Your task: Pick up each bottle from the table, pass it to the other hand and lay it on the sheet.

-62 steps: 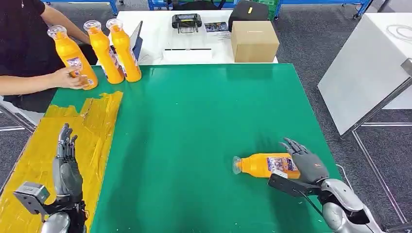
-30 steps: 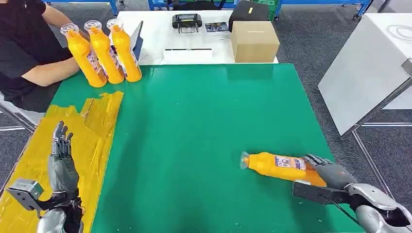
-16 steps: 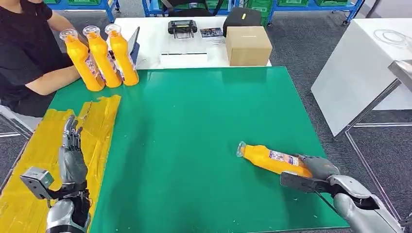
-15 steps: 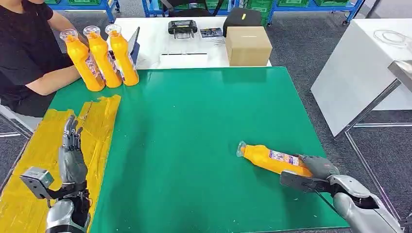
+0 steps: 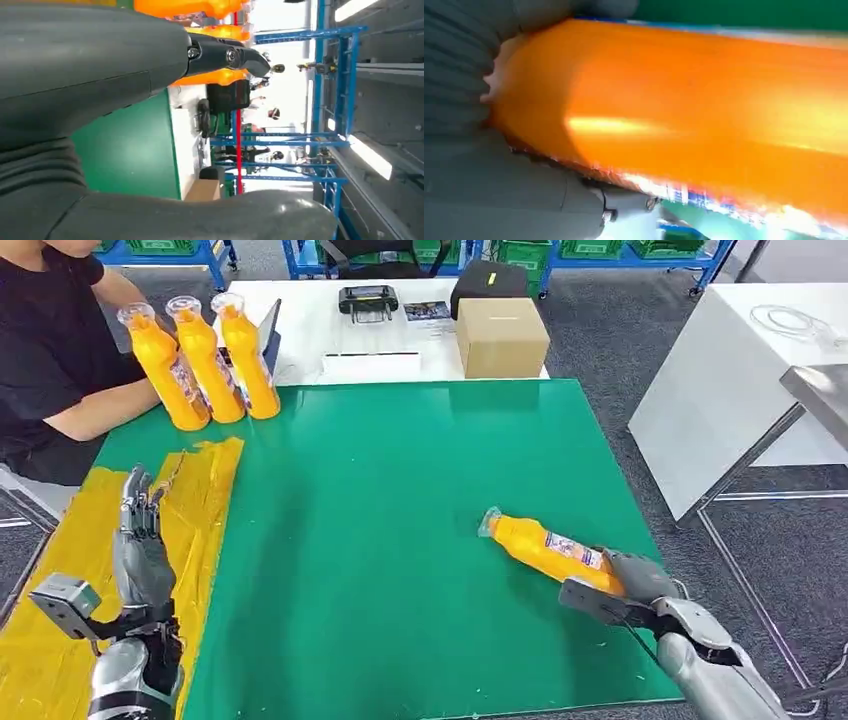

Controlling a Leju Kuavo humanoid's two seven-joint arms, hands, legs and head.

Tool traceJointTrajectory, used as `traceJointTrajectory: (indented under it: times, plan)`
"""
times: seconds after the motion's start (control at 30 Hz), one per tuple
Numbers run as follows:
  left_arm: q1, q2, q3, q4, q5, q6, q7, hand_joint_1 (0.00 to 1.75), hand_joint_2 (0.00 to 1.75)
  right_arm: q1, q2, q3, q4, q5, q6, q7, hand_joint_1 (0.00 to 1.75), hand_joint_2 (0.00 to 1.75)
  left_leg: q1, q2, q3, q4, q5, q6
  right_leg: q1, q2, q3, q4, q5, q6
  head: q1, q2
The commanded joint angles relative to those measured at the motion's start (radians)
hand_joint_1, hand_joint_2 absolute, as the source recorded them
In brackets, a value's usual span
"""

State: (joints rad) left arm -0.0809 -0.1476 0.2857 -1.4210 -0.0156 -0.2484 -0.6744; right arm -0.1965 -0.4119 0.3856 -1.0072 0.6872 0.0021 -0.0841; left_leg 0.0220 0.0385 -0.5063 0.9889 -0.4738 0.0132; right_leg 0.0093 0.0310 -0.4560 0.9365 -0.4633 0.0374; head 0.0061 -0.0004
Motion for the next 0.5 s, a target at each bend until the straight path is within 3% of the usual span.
traceJointTrajectory:
  times: [0.03,0.1,0.23,0.37,0.5]
  plan:
    - [0.138,-0.039,0.018,-0.045,0.188,-0.106,0.183,0.0,1.75,0.255,0.251,-0.17,-0.426,-0.149,-0.069,-0.091,1.75,1.75,-0.002,-0.005,-0.014,0.0,0.006,0.0,-0.002,-0.004,-0.011,0.003,0.002,0.0,-0.001,0.0]
    - [0.181,-0.052,-0.022,-0.073,0.254,-0.16,0.223,0.0,1.75,0.302,0.26,-0.165,-0.552,-0.174,-0.071,-0.14,1.75,1.75,-0.002,-0.012,-0.011,0.001,0.004,0.0,-0.002,-0.01,-0.008,0.003,-0.001,0.001,-0.002,0.0]
    - [0.262,-0.086,-0.096,-0.143,0.365,-0.209,0.272,0.0,1.75,0.312,0.301,-0.068,-0.647,-0.188,-0.058,-0.172,1.75,1.75,-0.004,-0.026,-0.028,0.003,0.006,0.0,-0.004,-0.025,-0.021,0.008,-0.005,0.004,-0.001,0.0]
    - [0.286,-0.11,-0.207,-0.174,0.427,-0.197,0.301,0.0,1.75,0.165,0.364,0.092,-0.555,-0.197,-0.069,-0.156,1.75,1.75,-0.004,-0.021,-0.033,0.002,0.006,-0.001,-0.004,-0.02,-0.028,0.009,-0.004,0.004,-0.001,0.0]
    - [0.281,-0.093,-0.223,-0.167,0.438,-0.182,0.291,0.0,1.75,0.155,0.35,0.105,-0.544,-0.209,-0.085,-0.152,1.75,1.75,-0.003,-0.024,-0.038,0.001,0.009,-0.001,-0.003,-0.023,-0.031,0.007,-0.002,0.004,-0.001,0.0]
